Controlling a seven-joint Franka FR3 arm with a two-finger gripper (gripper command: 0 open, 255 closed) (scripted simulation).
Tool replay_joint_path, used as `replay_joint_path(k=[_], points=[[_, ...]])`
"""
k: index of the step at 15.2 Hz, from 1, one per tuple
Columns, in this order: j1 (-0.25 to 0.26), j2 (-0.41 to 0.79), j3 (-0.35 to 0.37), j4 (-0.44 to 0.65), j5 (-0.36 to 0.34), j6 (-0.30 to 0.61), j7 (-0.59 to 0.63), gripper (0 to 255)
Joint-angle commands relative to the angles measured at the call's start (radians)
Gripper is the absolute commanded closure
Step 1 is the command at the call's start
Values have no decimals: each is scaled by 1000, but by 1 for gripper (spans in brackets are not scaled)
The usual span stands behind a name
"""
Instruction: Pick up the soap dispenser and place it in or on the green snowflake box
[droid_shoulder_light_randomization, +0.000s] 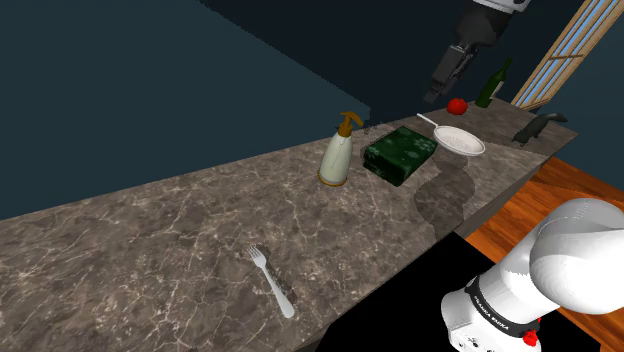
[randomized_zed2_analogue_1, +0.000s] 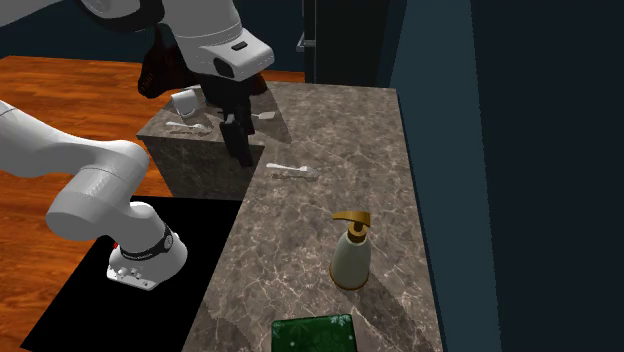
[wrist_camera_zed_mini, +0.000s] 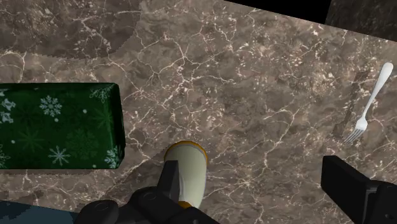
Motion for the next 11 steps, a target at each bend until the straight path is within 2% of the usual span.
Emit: replay_joint_path(k=[1,11], points=[[0,0,0,0,0,0,0,0],[-23,351,3,83,-7,235,52,0]])
